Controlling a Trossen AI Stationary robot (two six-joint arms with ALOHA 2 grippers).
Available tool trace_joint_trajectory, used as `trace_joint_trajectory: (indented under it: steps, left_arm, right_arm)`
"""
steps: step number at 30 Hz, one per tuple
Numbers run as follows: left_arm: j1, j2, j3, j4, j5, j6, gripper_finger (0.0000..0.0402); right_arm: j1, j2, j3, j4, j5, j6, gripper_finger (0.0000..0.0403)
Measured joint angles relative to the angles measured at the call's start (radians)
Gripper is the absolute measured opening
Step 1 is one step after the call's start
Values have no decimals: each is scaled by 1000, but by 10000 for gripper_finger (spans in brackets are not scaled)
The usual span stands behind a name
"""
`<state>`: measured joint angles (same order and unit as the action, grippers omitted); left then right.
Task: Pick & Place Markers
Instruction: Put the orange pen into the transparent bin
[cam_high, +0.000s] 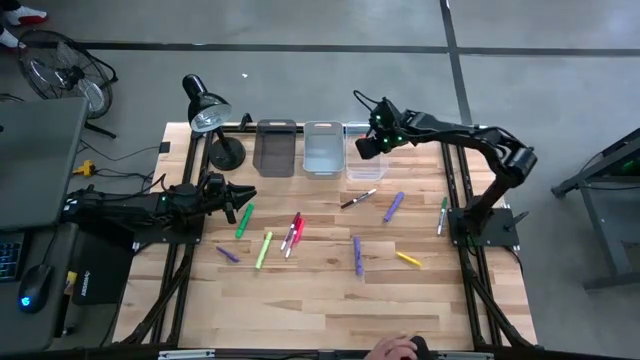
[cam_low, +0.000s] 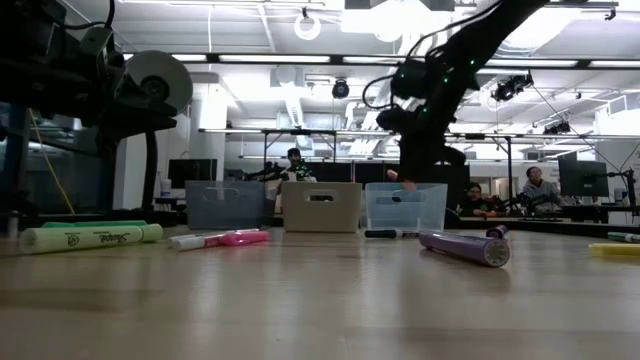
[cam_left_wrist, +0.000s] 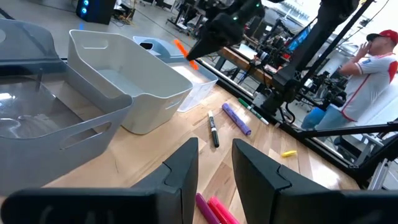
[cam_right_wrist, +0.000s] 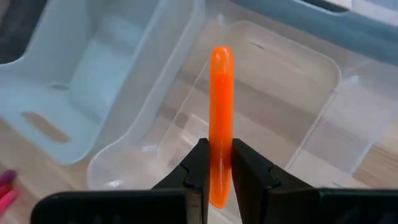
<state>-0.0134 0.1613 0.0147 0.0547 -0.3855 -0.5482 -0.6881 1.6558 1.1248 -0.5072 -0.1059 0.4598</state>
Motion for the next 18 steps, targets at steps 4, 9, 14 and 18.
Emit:
trace_joint_trajectory:
  steps: [4,9,14,18]
  left_arm:
    - [0,0,0,0,0,0,97]
    - [0,0,0,0,0,0,97]
    - [0,0,0,0,0,0,97]
    - [0,0,0,0,0,0,97]
  right_arm:
    - [-1,28,0,6,22,43,45]
    - [-6,41,0,-3,38,108,53]
    - [-6,41,0,-4,56,141,54]
    - [-6,41,0,-18,55,143,55]
